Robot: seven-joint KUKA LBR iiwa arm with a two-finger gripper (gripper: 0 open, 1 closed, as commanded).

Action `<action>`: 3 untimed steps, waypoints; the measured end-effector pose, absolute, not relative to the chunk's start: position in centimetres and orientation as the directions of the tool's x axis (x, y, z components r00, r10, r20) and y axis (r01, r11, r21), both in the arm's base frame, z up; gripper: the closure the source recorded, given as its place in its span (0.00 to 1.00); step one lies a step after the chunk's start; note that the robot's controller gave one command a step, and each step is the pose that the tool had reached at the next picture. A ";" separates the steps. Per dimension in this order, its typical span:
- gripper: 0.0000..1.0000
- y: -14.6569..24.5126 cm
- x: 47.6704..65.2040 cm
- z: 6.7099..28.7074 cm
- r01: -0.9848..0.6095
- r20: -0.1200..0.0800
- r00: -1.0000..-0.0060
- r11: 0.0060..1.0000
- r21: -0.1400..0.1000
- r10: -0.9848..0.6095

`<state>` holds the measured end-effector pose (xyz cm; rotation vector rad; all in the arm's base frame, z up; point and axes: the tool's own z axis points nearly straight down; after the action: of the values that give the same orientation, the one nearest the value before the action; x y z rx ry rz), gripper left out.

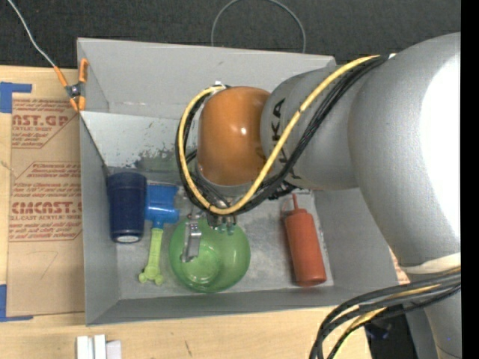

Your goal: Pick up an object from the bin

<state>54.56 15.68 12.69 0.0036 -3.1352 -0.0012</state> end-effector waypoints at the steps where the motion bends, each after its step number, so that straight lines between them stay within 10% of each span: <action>1: 0.00 15.6 54.7 13.2 0.000 0.000 -1.000 1.000 0.002 0.000; 2: 1.00 13.8 53.7 7.4 -0.042 -0.008 -0.999 0.999 0.002 -0.042; 3: 1.00 13.7 53.7 7.4 -0.042 -0.008 -0.999 0.999 0.003 -0.042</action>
Offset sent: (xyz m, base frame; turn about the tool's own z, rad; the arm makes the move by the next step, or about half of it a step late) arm -0.0132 -0.0192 -0.0569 -0.0400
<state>53.73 13.75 7.44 0.0667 -3.1486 -0.0043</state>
